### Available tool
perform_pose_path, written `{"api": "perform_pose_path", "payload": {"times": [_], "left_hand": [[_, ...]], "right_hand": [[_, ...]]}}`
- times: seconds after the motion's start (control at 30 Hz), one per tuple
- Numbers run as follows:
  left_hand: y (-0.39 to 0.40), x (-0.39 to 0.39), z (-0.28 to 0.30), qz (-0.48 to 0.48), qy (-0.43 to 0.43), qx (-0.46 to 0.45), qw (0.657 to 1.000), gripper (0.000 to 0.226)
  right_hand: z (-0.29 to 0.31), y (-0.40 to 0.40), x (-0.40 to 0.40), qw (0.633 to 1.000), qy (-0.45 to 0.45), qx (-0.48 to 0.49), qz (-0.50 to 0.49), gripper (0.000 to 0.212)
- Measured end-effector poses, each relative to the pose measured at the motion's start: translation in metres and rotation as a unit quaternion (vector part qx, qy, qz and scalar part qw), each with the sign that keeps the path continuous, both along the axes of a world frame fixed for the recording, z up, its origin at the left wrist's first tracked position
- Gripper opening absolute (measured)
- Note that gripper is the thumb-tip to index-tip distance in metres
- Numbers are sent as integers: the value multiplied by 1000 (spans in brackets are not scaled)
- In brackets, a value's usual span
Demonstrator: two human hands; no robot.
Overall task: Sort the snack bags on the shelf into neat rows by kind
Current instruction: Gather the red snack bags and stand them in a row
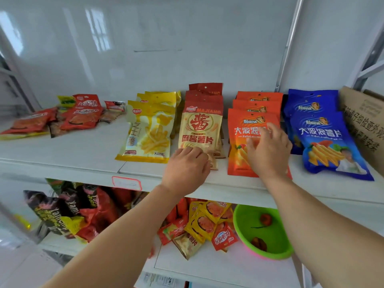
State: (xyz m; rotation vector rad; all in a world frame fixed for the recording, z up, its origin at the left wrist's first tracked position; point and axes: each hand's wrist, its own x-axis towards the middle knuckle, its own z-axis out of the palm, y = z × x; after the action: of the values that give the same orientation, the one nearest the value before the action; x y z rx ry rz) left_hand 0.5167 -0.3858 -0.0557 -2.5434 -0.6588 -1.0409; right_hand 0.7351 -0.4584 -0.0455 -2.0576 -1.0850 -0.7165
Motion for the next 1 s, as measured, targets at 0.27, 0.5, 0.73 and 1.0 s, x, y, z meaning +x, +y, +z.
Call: {"api": "perform_pose_path", "payload": {"times": [0.27, 0.5, 0.73, 1.0], "left_hand": [[45, -143, 5, 62, 52, 33, 996, 31], [84, -291, 23, 154, 88, 14, 984, 33], [128, -374, 32, 216, 79, -30, 973, 22], [223, -407, 29, 233, 70, -64, 968, 34]], "right_hand": [[9, 43, -152, 942, -216, -112, 231, 15], [26, 105, -303, 928, -198, -157, 275, 24], [36, 172, -390, 924, -157, -180, 297, 27], [34, 285, -416, 951, -58, -171, 252, 24]]}}
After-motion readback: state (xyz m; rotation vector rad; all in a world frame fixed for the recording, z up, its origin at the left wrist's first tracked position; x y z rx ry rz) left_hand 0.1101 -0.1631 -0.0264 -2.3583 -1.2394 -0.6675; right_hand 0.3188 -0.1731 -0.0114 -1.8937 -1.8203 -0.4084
